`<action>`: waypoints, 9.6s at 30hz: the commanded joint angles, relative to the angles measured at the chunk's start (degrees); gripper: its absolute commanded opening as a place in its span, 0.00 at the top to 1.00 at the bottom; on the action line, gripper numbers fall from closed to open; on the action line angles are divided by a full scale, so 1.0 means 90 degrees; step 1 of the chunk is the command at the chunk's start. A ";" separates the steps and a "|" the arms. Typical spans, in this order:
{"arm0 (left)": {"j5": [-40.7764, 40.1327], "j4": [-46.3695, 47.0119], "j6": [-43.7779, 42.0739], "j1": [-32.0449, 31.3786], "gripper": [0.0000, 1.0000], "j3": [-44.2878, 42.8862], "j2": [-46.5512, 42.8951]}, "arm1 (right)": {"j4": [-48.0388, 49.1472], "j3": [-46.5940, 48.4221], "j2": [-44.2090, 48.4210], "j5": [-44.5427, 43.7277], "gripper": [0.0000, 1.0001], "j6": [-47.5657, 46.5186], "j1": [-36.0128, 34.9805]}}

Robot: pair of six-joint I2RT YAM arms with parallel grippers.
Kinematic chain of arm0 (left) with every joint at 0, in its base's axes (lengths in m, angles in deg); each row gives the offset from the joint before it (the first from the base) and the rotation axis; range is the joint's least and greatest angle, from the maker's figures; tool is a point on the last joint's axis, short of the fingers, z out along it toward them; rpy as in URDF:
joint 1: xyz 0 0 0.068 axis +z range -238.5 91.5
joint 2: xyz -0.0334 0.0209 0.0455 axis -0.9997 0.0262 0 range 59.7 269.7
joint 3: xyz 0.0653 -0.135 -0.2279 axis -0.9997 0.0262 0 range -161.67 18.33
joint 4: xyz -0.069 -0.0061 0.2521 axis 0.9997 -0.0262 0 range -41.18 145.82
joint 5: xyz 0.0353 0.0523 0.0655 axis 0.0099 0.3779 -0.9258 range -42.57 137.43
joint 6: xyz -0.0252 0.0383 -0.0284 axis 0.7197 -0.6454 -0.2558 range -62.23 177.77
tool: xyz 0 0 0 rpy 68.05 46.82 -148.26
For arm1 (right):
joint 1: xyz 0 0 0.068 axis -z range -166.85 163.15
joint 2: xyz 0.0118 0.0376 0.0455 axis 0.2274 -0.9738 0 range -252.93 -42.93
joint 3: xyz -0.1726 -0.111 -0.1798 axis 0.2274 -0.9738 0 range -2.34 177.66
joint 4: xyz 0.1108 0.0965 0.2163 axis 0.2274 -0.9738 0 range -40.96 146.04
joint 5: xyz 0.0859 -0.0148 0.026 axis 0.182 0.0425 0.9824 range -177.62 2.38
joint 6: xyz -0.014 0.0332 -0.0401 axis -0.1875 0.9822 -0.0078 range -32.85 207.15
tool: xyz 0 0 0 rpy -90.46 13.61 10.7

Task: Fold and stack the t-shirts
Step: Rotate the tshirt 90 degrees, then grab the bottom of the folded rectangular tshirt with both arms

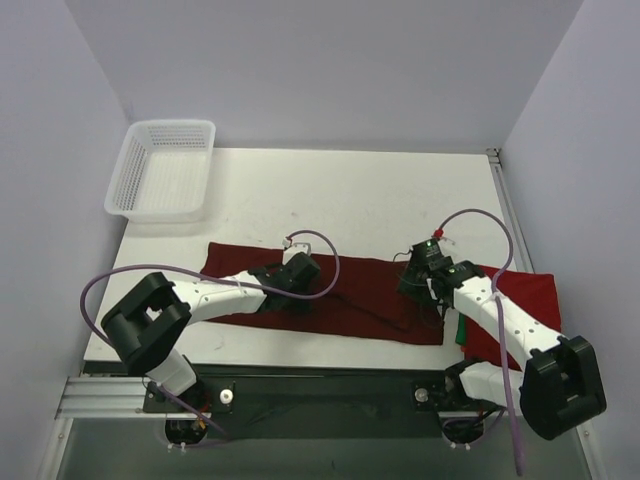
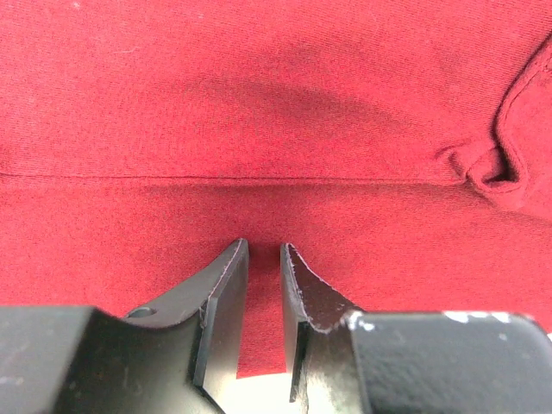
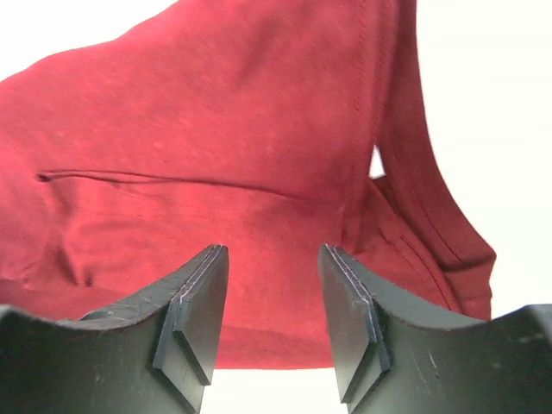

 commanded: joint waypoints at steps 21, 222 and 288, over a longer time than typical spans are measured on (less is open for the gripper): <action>0.0530 -0.0253 -0.0044 -0.0007 0.67 0.0197 0.0025 | 0.0294 -0.0456 -0.0662 -0.0488 0.60 0.0921 -0.0902; 0.3507 0.1816 0.0953 0.3293 0.31 -0.8717 0.6139 | -0.0058 0.3405 -0.2777 0.1613 0.64 -0.1288 0.0136; 0.1087 -0.0848 -0.0991 -0.0476 0.89 -0.0955 0.0046 | 0.0949 -0.0748 -0.0204 0.0011 0.72 0.1077 -0.2922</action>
